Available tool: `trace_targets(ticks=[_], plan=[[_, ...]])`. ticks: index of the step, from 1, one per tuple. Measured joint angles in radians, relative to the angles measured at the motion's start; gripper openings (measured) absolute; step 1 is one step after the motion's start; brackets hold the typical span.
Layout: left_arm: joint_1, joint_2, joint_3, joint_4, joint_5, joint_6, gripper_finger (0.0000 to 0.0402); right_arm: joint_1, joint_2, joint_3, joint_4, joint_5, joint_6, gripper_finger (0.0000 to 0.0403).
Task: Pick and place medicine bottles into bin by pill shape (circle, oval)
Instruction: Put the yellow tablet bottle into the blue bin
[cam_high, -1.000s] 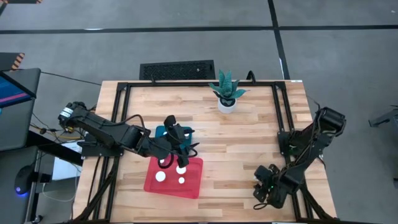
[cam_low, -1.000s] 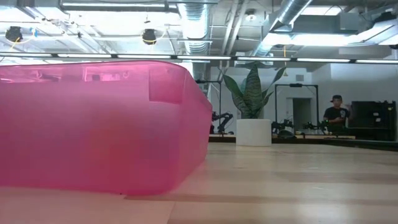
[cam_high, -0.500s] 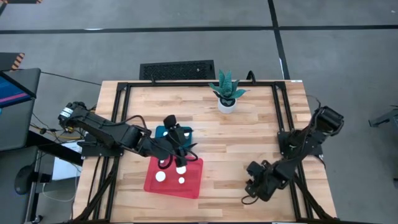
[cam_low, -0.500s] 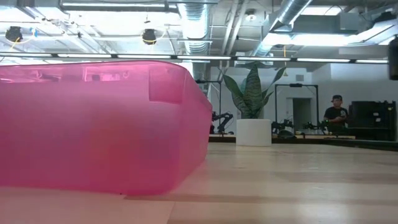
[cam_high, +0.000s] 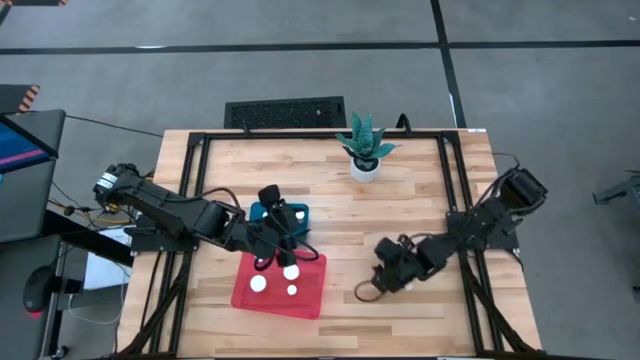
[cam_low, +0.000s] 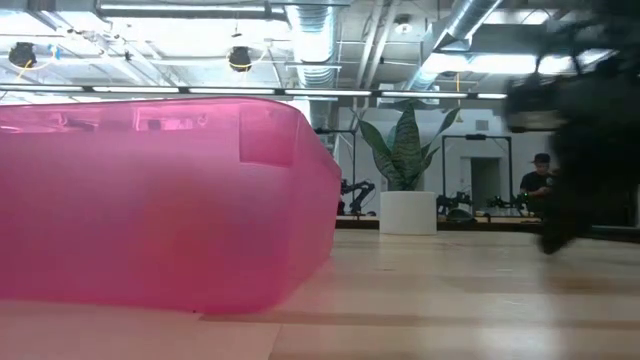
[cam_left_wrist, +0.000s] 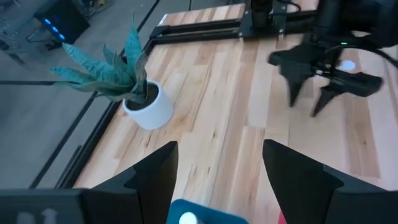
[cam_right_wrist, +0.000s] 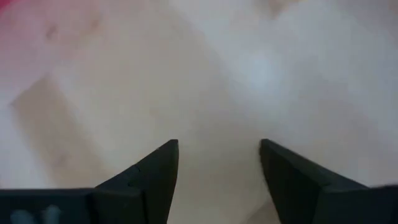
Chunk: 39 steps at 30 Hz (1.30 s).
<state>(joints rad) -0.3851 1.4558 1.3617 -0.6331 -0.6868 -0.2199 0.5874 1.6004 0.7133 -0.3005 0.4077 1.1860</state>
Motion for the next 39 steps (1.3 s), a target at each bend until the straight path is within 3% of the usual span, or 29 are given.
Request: trace_targets(ticks=[7,11,14,18,22,25,30,39], plan=[[0.0,-0.013,0.0,-0.027,-0.006,-0.001,0.0229,-0.142,-0.001,0.0,0.098,-0.037,-0.155,0.024],[0.001,-0.026,-0.001,-0.037,-0.007,-0.001,0.0229,-0.223,-0.045,0.038,0.112,-0.166,-0.226,0.024],[0.001,-0.044,-0.001,-0.048,-0.01,0.003,0.0229,-0.252,-0.121,0.1,0.049,-0.277,-0.267,0.0236],[0.004,-0.076,-0.001,-0.069,-0.032,-0.001,0.0229,-0.196,-0.249,0.212,-0.167,-0.291,-0.26,0.0186],[0.004,-0.108,-0.001,-0.099,-0.055,-0.018,0.0229,-0.046,-0.366,0.286,-0.381,-0.238,-0.077,0.0079],[0.004,-0.123,-0.001,-0.105,-0.062,-0.03,0.0229,0.108,-0.413,0.292,-0.444,-0.123,0.131,0.0014],[0.003,-0.131,-0.001,-0.122,-0.083,-0.037,0.0229,0.328,-0.34,0.292,-0.506,-0.008,0.489,0.0005],[0.004,-0.13,-0.001,-0.141,-0.088,-0.029,0.0229,0.463,-0.021,0.291,-0.519,-0.007,0.885,0.0003]])
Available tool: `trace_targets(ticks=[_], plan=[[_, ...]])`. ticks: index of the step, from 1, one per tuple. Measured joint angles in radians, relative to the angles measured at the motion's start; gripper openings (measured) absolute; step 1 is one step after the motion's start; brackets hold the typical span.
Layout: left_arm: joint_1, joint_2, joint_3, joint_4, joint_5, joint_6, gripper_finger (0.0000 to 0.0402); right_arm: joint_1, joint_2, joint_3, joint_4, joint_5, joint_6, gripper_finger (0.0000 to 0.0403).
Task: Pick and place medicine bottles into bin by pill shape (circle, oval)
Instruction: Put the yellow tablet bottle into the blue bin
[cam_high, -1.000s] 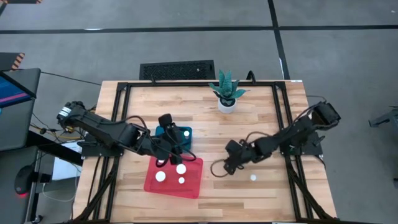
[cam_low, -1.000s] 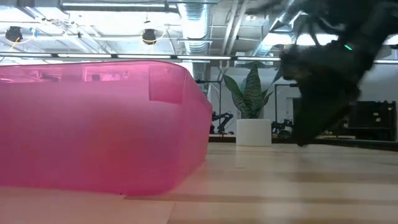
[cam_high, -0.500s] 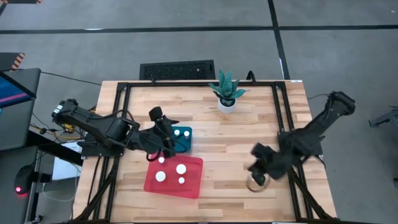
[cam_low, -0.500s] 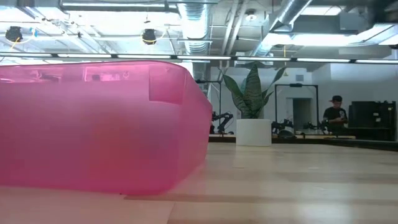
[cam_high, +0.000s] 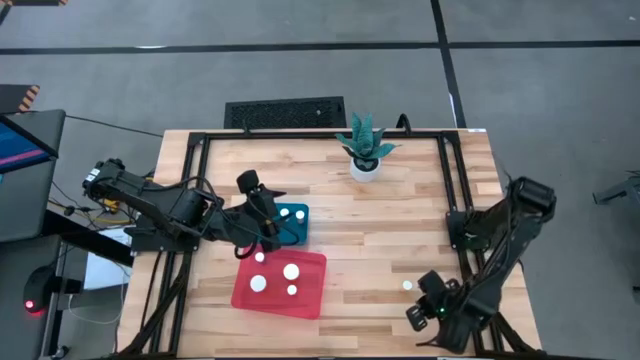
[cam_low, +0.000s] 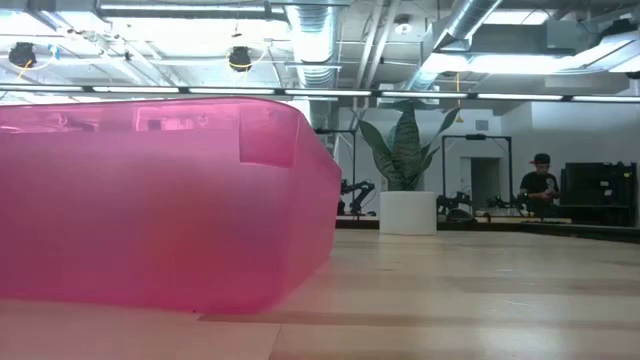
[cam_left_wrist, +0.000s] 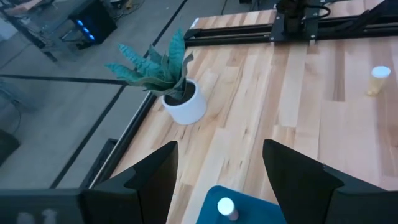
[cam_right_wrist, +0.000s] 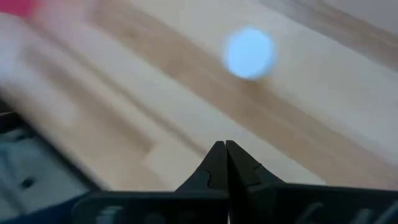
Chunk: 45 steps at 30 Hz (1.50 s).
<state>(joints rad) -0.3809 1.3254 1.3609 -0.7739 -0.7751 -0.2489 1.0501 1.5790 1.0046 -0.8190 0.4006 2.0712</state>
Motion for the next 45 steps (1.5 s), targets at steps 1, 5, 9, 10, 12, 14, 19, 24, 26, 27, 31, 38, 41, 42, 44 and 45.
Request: trace_targets(ticks=[1,5,9,10,12,14,19,24,26,27,31,38,41,42,44,45], plan=[[0.0,0.0,0.0,-0.001,-0.003,0.0,0.0229,0.002,0.027,0.0,-0.006,-0.001,0.02,0.0002],[0.0,0.0,0.0,0.0,-0.019,0.001,0.0229,-0.013,0.103,0.0,-0.009,-0.004,0.041,0.0002],[0.001,0.0,0.0,0.001,-0.027,0.017,0.0229,-0.047,0.138,-0.005,-0.004,-0.004,0.001,0.0001],[0.001,0.0,0.0,0.0,-0.026,0.019,0.0229,-0.056,0.139,-0.012,0.007,-0.005,-0.013,0.0001],[0.001,0.0,0.0,0.0,-0.025,0.02,0.0229,-0.072,0.14,-0.024,0.01,-0.006,-0.038,0.0001],[0.001,0.0,0.0,0.0,-0.024,0.02,0.0229,-0.09,0.137,-0.029,0.011,-0.005,-0.065,0.0001],[0.001,0.0,0.0,0.0,-0.023,0.02,0.0229,-0.14,0.138,-0.032,0.02,-0.005,-0.156,0.0001],[0.001,0.0,0.0,-0.01,-0.022,0.02,0.0229,-0.197,0.144,-0.032,0.047,-0.002,-0.256,0.0001],[0.001,0.0,0.0,-0.018,-0.022,0.02,0.0229,-0.225,0.144,-0.032,0.048,-0.001,-0.299,0.0001],[0.001,0.0,0.0,-0.024,-0.022,0.02,0.0229,-0.239,0.144,-0.032,0.047,0.0,-0.323,0.0],[0.001,0.0,0.0,-0.026,-0.022,0.02,0.0229,-0.292,0.144,-0.032,0.049,0.002,-0.414,0.0],[0.001,0.0,0.0,-0.026,-0.022,0.046,0.0229,-0.395,0.144,-0.032,0.084,0.003,-0.585,0.0],[0.001,0.0,0.0,-0.026,-0.022,0.047,0.0229,-0.441,0.144,-0.032,0.141,0.003,-0.677,0.0],[0.001,0.0,0.0,-0.028,-0.022,0.047,0.0229,-0.458,0.144,-0.032,0.159,0.003,-0.705,0.0],[0.001,0.0,0.0,-0.032,-0.022,0.047,0.0229,-0.489,0.144,-0.032,0.191,0.003,-0.758,0.0],[0.001,0.0,0.0,-0.033,-0.022,0.047,0.0229,-0.506,0.144,-0.032,0.207,0.003,-0.784,0.0]])
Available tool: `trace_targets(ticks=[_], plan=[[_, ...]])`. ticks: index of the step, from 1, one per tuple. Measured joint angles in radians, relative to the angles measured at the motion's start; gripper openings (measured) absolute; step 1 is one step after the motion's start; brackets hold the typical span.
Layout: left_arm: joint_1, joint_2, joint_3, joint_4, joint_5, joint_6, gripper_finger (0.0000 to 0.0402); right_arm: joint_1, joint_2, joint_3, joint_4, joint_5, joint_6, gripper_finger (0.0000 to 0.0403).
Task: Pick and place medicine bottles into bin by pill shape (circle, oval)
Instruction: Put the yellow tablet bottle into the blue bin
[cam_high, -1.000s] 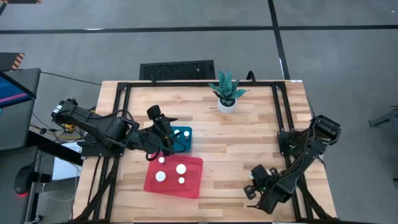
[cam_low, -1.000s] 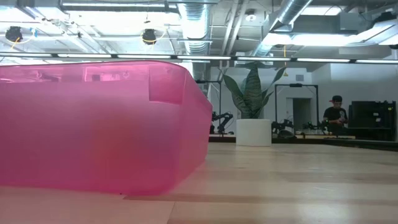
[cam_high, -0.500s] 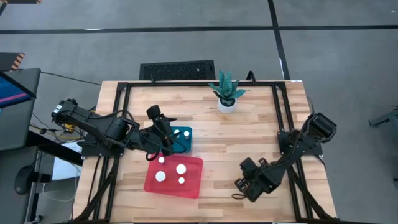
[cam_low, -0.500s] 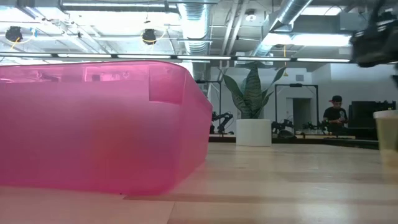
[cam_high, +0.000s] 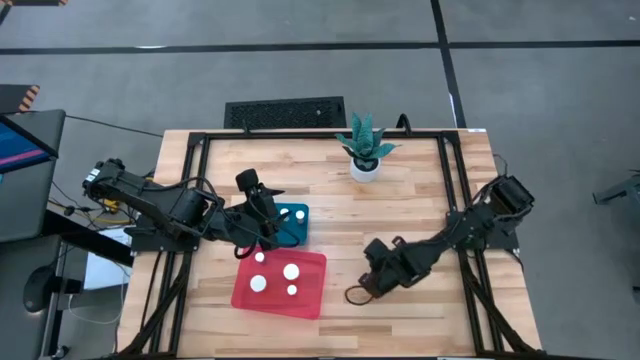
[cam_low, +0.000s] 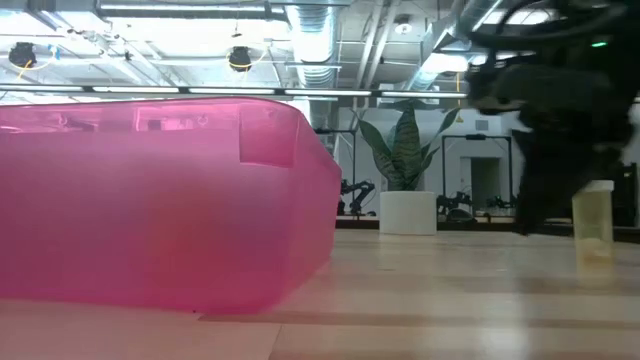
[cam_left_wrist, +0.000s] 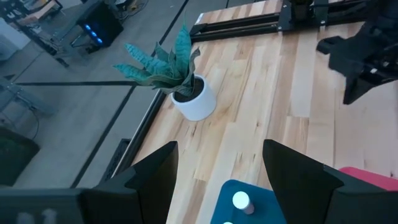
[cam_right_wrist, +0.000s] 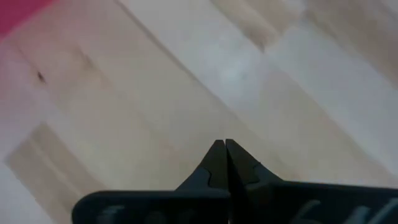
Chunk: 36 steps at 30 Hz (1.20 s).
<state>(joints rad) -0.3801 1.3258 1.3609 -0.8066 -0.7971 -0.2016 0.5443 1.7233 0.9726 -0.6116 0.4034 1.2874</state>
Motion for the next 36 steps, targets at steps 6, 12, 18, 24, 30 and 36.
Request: trace_targets(ticks=[6,12,18,24,30,36], plan=[[0.0,0.0,0.0,-0.015,0.0,0.0,0.0229,-0.073,-0.004,0.0,0.124,-0.015,-0.128,0.0001],[0.001,0.0,0.0,-0.015,-0.011,0.013,0.0229,-0.098,-0.048,0.054,0.14,-0.037,-0.237,0.0001],[0.027,0.0,0.0,-0.015,0.044,0.013,0.0229,-0.062,-0.227,0.196,-0.097,-0.045,-0.269,0.0001],[0.042,-0.005,0.0,-0.011,0.05,0.006,0.0229,0.111,-0.379,0.212,-0.519,0.041,0.102,0.0001],[0.042,-0.006,0.0,-0.011,0.043,0.006,0.0229,0.301,-0.34,0.158,-0.659,0.004,0.392,0.0],[0.042,-0.006,0.0,-0.011,0.024,0.006,0.0229,0.338,-0.212,0.054,-0.518,-0.029,0.474,0.0]])
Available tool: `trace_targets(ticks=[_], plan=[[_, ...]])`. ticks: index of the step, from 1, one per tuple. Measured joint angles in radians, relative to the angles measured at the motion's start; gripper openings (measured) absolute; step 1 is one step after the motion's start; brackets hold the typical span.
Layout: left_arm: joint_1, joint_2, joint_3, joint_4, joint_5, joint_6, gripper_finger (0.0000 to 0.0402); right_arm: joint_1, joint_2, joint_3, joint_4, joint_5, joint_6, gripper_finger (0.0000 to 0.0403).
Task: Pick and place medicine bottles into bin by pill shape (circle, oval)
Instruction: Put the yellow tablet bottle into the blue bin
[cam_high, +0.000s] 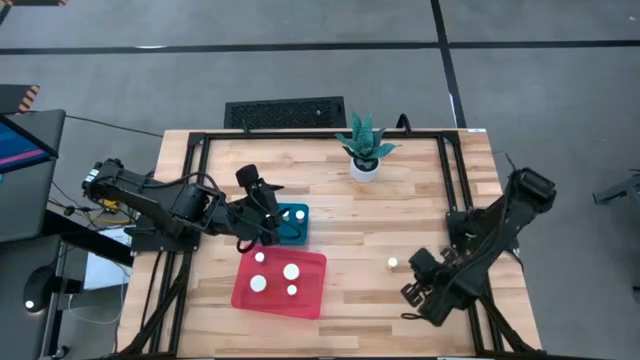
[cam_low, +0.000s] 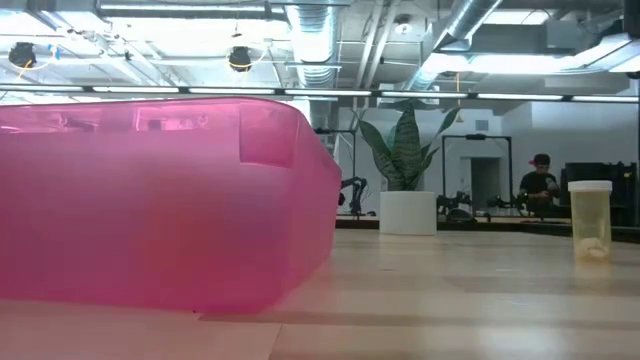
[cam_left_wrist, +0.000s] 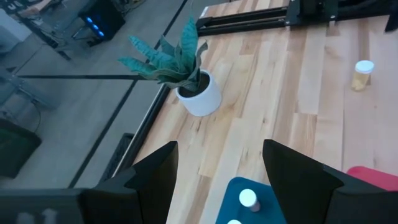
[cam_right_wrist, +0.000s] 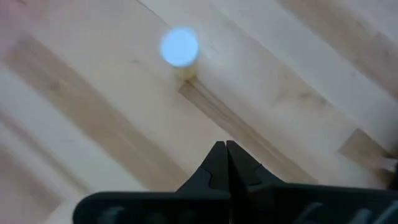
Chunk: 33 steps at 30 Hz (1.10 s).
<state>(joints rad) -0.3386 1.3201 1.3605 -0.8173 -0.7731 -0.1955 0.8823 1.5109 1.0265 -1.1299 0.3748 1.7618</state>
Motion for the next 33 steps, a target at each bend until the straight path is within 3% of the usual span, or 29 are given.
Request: trace_targets(ticks=[5,14,33], plan=[[0.0,0.0,0.0,0.0,-0.001,0.0,0.0229,-0.041,0.093,-0.083,0.112,0.016,-0.007,0.0],[0.0,0.0,0.0,-0.003,-0.001,-0.001,0.0229,-0.138,0.191,-0.115,0.309,0.017,-0.193,0.0],[0.0,-0.001,0.0,-0.034,-0.001,0.015,0.0229,-0.38,0.211,-0.116,0.516,0.062,-0.56,0.0]])
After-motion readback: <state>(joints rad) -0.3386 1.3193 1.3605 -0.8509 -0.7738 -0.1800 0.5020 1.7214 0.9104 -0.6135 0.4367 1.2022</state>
